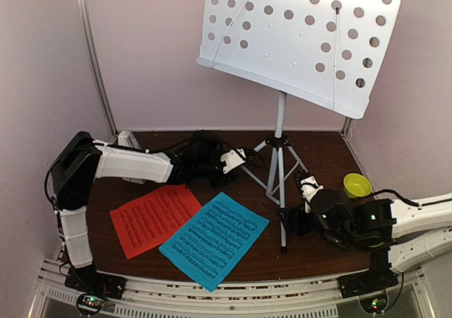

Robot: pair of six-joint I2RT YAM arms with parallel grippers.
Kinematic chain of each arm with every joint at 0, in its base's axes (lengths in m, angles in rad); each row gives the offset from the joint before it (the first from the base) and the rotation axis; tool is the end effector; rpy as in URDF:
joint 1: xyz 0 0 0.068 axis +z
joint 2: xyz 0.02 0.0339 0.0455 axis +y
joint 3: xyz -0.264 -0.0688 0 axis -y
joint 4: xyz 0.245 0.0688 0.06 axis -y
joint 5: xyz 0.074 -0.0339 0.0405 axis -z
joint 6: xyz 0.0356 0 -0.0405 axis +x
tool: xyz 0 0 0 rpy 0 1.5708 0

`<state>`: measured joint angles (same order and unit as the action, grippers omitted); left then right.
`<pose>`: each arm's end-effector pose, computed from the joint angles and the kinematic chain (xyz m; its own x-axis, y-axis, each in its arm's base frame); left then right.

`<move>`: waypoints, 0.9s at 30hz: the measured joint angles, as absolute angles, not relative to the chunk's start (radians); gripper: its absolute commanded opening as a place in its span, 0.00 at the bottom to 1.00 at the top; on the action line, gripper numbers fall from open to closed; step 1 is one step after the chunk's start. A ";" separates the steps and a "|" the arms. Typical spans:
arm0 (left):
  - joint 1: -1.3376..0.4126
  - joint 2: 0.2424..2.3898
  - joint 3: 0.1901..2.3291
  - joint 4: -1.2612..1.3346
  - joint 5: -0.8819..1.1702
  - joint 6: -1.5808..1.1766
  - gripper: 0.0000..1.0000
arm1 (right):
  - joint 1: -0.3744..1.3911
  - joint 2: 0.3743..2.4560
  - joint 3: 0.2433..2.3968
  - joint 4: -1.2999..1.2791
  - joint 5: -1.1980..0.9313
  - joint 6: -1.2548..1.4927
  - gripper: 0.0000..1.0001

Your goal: Set up the instrument practice props

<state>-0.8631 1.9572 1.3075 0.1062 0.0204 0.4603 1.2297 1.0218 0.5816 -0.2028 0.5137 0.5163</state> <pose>0.2885 -0.3384 0.2009 0.0413 0.6349 -0.7715 0.8401 0.3959 0.3708 0.0879 0.1953 0.2256 -0.5147 -0.1646 -0.8414 -0.5003 0.8546 0.1388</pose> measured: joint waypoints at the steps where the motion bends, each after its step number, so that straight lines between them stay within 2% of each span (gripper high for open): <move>1: -0.863 1.961 1.317 0.097 0.023 0.457 0.46 | 1.216 1.018 0.571 -0.196 0.497 0.518 0.82; 10: -0.852 2.004 1.367 0.077 0.039 0.424 0.35 | 1.105 1.036 0.530 -0.136 0.368 0.482 0.73; 17: -0.845 2.006 1.368 0.083 0.037 0.402 0.24 | 1.056 1.102 0.530 -0.111 0.332 0.440 0.59; 27: -0.842 2.006 1.365 0.102 0.012 0.386 0.06 | 1.008 1.135 0.533 -0.065 0.286 0.389 0.47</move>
